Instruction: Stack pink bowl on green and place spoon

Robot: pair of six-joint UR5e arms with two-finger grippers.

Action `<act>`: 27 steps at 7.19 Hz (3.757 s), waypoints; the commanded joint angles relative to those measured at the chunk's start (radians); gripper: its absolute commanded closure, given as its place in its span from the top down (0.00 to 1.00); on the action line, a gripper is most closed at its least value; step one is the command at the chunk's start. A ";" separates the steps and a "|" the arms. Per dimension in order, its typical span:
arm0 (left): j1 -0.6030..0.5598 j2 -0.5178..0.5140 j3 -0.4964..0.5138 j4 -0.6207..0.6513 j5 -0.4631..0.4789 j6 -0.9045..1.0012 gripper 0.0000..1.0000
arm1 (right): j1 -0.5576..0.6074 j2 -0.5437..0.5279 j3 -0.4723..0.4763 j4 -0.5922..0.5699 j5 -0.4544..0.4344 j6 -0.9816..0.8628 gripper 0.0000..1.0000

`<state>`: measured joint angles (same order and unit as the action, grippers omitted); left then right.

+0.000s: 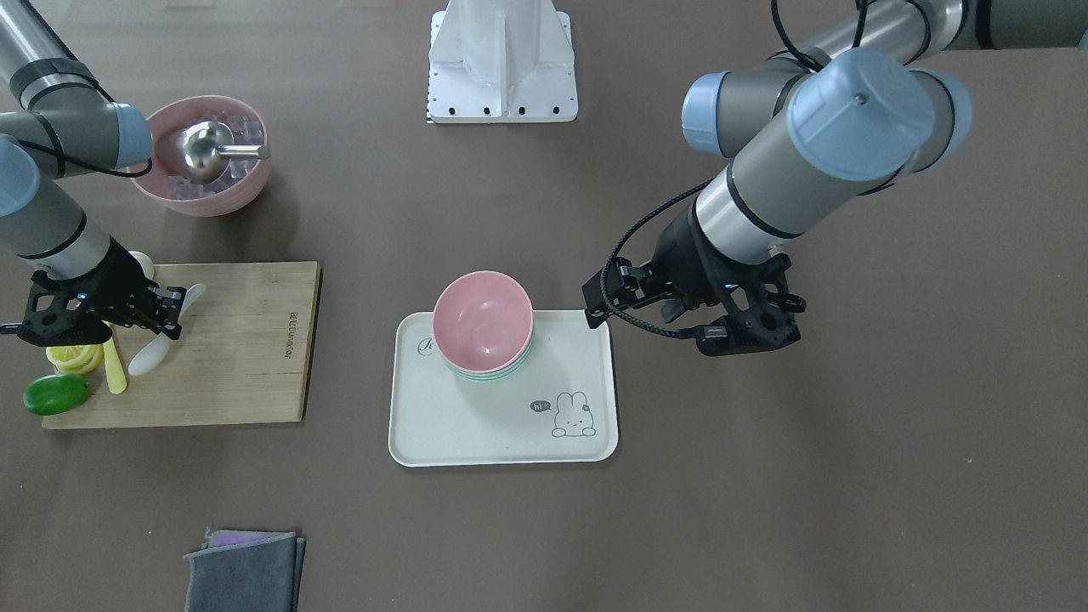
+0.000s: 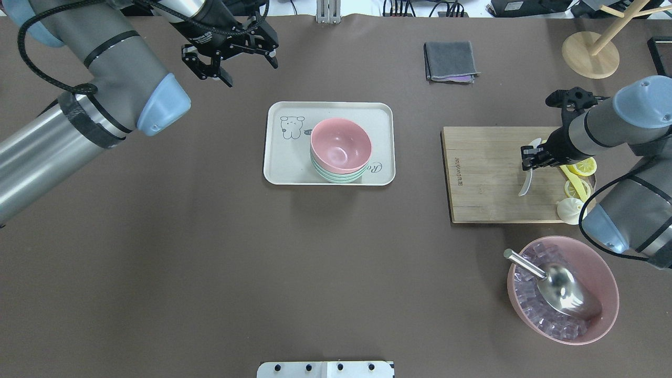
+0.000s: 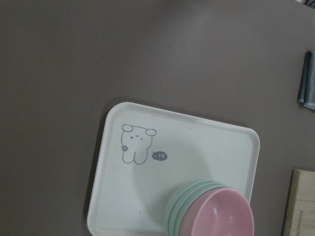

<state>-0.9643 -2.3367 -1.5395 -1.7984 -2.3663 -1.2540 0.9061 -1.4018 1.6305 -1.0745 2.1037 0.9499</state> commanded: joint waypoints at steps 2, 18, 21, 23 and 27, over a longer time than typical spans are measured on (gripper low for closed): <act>-0.102 0.254 -0.226 -0.001 -0.036 0.121 0.98 | -0.051 0.348 0.043 -0.314 -0.043 0.227 0.00; -0.325 0.607 -0.190 0.017 -0.021 0.861 0.98 | 0.081 0.251 0.094 -0.332 0.042 -0.005 1.00; -0.505 0.671 0.020 0.019 -0.024 1.218 0.98 | 0.328 0.052 0.021 -0.326 0.157 -0.539 1.00; -0.597 0.669 0.151 0.019 -0.028 1.336 0.98 | 0.475 0.020 -0.110 -0.321 0.229 -0.810 1.00; -0.651 0.659 0.185 0.021 -0.039 1.267 0.98 | 0.524 0.024 -0.204 -0.318 0.248 -0.939 1.00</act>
<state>-1.6119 -1.6731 -1.3531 -1.7774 -2.4046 0.0673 1.4260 -1.3782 1.4328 -1.3930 2.3484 0.0206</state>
